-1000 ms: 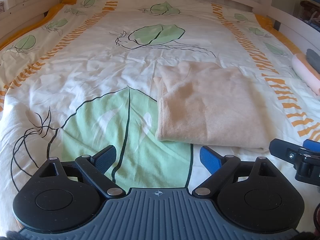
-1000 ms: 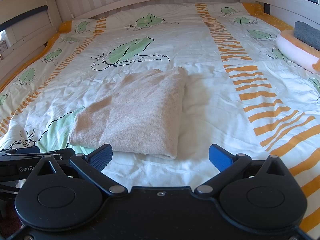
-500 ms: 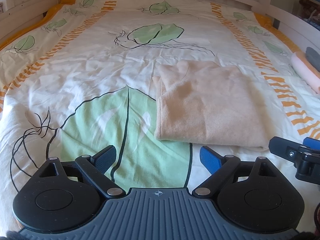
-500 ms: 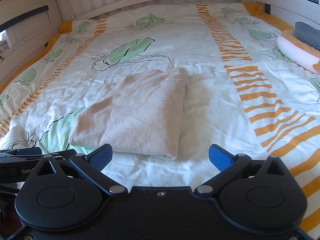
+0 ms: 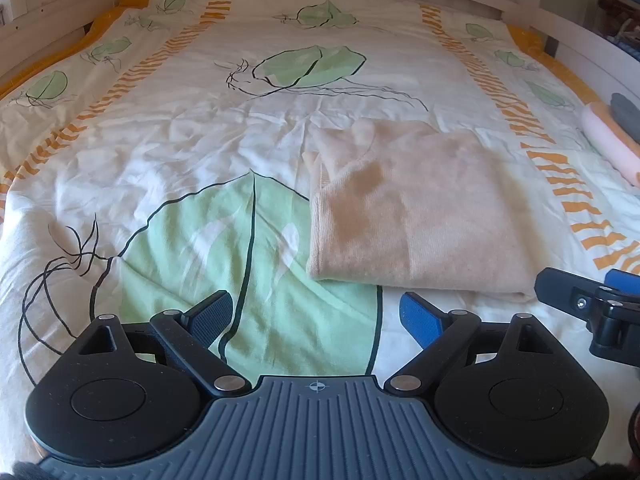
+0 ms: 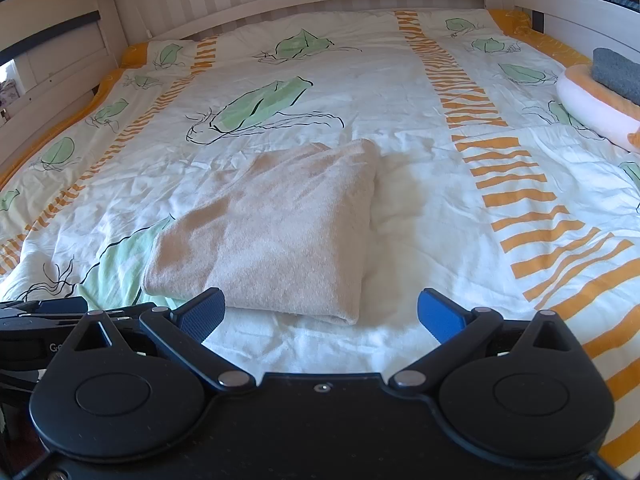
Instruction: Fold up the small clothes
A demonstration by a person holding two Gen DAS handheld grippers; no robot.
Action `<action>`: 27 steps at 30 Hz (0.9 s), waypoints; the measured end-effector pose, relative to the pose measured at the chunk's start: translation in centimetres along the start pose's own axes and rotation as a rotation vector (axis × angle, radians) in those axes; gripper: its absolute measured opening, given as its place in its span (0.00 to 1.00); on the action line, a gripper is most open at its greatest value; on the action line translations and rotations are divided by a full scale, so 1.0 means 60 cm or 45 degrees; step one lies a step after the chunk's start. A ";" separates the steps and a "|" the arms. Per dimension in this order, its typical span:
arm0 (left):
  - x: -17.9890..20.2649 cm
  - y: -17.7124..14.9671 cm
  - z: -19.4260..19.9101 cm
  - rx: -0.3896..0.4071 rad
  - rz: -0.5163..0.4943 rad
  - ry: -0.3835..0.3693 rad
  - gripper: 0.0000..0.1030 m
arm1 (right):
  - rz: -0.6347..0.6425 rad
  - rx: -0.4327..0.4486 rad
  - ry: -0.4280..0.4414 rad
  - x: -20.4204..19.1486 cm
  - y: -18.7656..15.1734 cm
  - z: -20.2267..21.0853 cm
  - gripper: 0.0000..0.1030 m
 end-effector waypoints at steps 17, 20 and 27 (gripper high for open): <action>0.005 -0.002 -0.002 -0.008 -0.005 -0.014 0.88 | 0.010 0.004 0.006 0.000 0.003 0.000 0.99; 0.004 -0.003 -0.003 -0.011 0.001 -0.022 0.88 | 0.010 0.004 0.006 0.000 0.003 0.000 0.99; 0.004 -0.003 -0.003 -0.008 -0.002 -0.020 0.88 | 0.009 0.004 0.006 0.000 0.003 0.000 0.99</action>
Point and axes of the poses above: each gripper's, at about its wrist camera, not at the fingertips, and z roughly against the way its jaws point, x to its right, y to its top, the point moved 9 cm from there along -z, roughly the way its jaws point, and after that the axes turned 6 degrees about x, right-handed, at the moved point
